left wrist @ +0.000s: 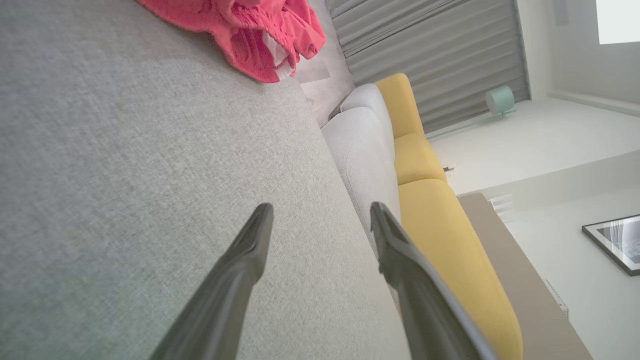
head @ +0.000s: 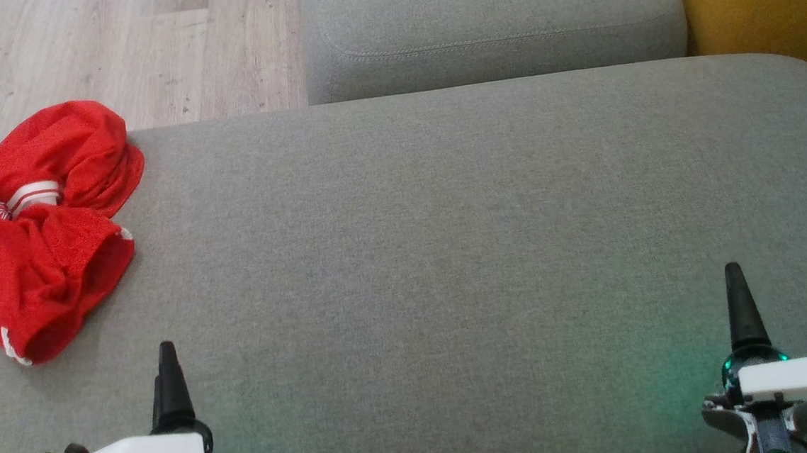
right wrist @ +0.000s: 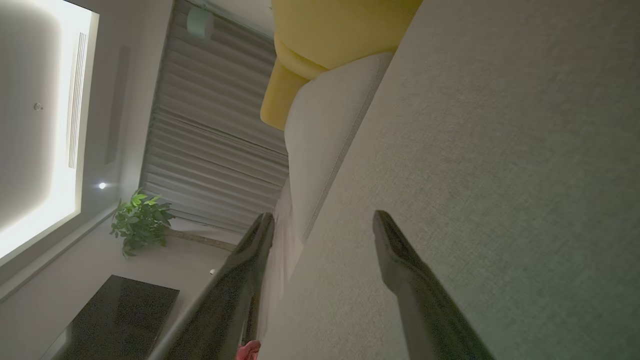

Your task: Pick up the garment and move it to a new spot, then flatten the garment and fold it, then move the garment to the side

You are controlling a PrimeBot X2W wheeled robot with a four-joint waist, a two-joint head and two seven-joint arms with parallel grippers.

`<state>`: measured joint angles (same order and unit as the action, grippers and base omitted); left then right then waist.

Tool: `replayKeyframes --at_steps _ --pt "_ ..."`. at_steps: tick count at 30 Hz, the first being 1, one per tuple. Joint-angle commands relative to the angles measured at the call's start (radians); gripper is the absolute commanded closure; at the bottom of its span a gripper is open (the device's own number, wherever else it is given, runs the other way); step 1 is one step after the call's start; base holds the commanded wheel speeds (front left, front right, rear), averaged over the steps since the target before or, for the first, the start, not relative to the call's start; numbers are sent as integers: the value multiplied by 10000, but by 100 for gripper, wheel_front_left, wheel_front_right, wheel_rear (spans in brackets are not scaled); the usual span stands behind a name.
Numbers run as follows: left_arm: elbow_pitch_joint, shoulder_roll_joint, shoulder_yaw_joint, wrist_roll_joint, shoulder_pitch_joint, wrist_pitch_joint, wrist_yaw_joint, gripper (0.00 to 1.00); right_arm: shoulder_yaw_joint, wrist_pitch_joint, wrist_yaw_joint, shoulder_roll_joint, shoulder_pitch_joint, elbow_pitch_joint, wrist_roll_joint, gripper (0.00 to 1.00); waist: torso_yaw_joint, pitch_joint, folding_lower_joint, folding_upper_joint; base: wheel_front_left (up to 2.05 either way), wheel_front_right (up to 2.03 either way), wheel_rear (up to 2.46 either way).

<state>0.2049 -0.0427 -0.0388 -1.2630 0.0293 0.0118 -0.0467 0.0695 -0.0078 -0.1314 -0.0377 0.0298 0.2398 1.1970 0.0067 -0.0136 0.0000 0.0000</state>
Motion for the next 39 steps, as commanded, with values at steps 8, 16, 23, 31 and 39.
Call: replayKeyframes --at_steps 8,16,23,31,39 --pt "-391 -48 -220 1363 -108 316 206 0 -407 -345 3 -68 -93 -449 -1331 0 14 -27 0 0 0 0 0" --pt "-312 -51 -406 2701 9 551 309 0 -690 -581 3 -74 -27 -509 -2666 0 33 -54 0 0 0 0 0" --pt "-255 -53 -480 3901 100 757 429 0 -866 -788 4 -79 23 -534 -3728 0 55 -85 0 0 0 0 0" --pt "-194 -56 -592 4969 218 992 539 0 -1083 -1024 4 -86 74 -555 -4772 0 80 -121 0 0 0 0 0" --pt "-135 -59 -736 5825 284 1226 672 0 -1300 -1259 5 -92 111 -542 -5788 0 94 -128 0 0 0 0 0"
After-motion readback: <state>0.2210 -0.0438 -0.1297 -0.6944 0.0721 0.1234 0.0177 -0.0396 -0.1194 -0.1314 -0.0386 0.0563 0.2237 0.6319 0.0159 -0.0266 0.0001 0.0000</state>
